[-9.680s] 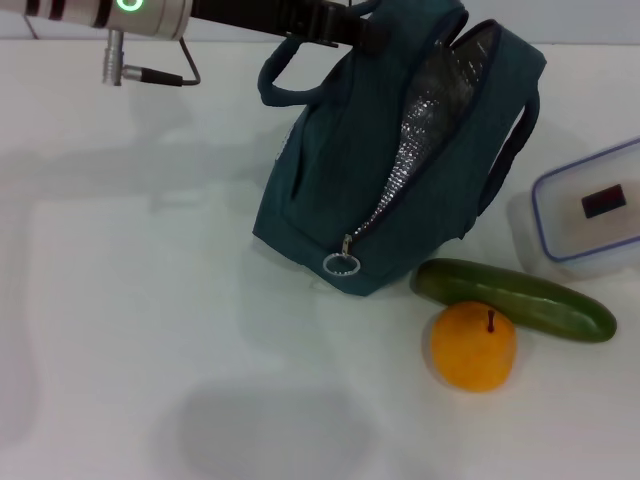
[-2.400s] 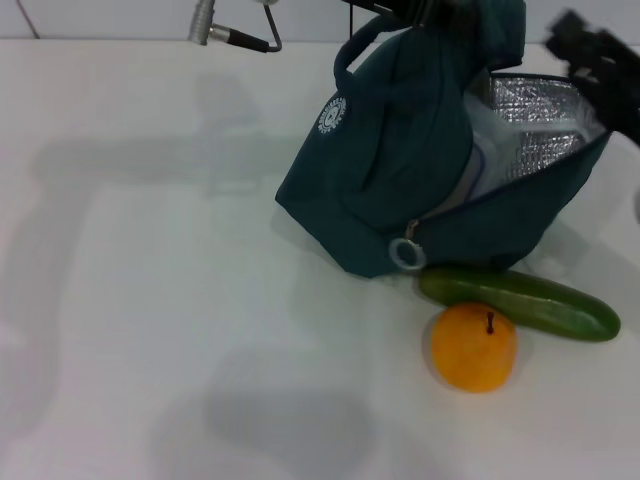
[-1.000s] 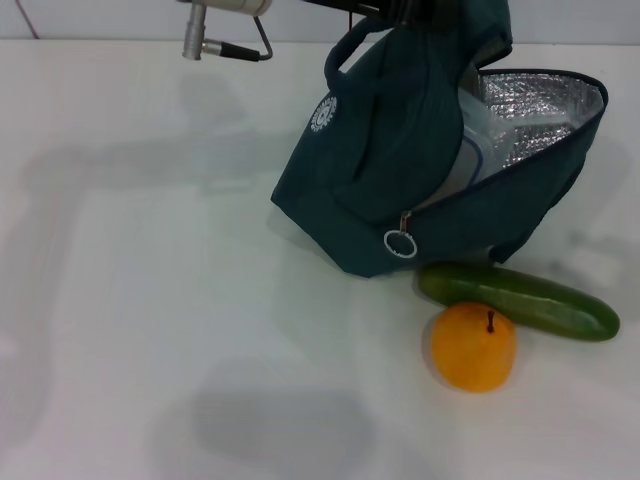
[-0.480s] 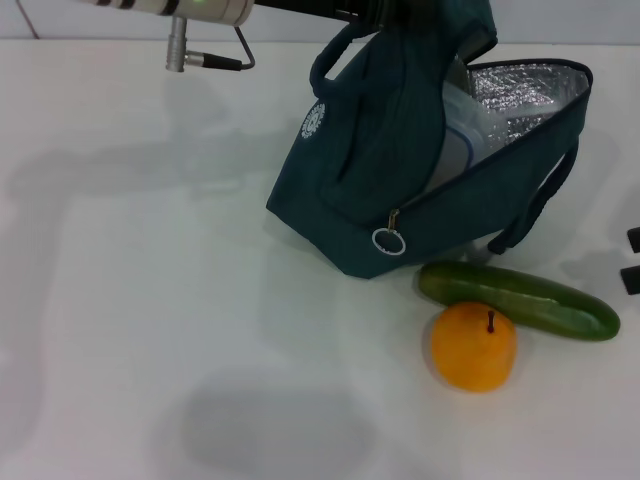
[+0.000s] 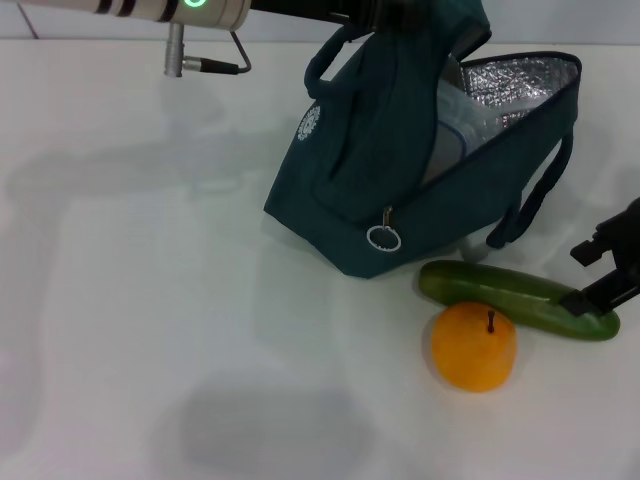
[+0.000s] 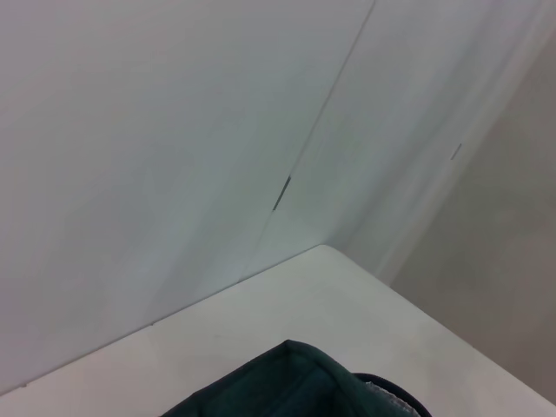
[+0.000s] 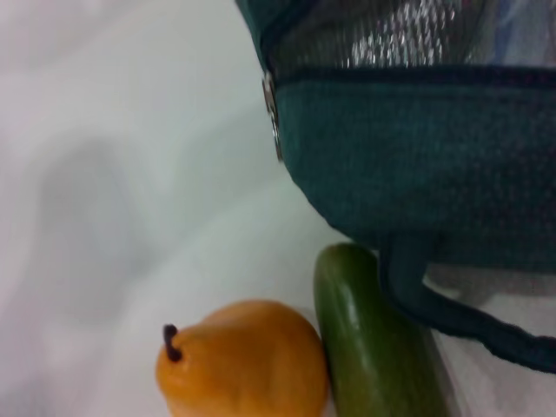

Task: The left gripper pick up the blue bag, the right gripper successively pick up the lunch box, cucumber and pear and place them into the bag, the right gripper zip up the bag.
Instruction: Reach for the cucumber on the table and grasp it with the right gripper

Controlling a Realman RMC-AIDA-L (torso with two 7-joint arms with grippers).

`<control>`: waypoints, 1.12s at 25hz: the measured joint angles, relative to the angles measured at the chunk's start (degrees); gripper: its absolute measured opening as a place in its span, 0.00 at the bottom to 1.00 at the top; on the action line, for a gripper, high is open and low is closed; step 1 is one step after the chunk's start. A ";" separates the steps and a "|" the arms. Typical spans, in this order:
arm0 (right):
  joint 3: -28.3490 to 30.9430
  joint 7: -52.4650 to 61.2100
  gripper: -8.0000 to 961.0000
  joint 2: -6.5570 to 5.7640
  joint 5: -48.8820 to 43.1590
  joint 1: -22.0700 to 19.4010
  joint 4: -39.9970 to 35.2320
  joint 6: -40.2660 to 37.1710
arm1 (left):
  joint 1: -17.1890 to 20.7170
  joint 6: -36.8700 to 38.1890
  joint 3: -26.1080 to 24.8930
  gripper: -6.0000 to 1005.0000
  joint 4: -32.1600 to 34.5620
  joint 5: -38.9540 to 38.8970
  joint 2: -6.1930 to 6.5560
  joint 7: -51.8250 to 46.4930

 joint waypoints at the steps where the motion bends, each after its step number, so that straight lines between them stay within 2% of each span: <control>1: -0.17 0.29 0.78 0.48 -1.45 0.74 -0.23 0.05 | 0.14 -0.11 -0.02 0.06 0.00 0.00 0.00 0.00; 5: -0.38 0.77 0.77 1.69 -5.67 3.33 -0.50 0.22 | 0.80 -1.03 -0.08 0.06 0.00 0.00 0.11 0.00; 8: -0.87 0.81 0.77 1.80 -6.11 4.62 -0.16 0.49 | 1.12 -1.41 -0.41 0.06 0.00 0.00 0.16 0.28; 12: -4.85 1.13 0.76 2.01 -6.06 5.41 0.96 2.58 | 1.22 -1.43 -1.45 0.06 -0.02 0.00 0.02 1.12; 16: -8.58 1.77 0.76 2.40 -5.81 5.71 2.01 4.04 | 1.35 -1.43 -1.63 0.06 -0.50 0.01 0.04 1.43; 28: -14.09 2.83 0.75 2.69 -4.26 6.10 4.74 6.54 | 1.16 -1.42 -1.58 0.06 -0.61 0.02 0.18 1.61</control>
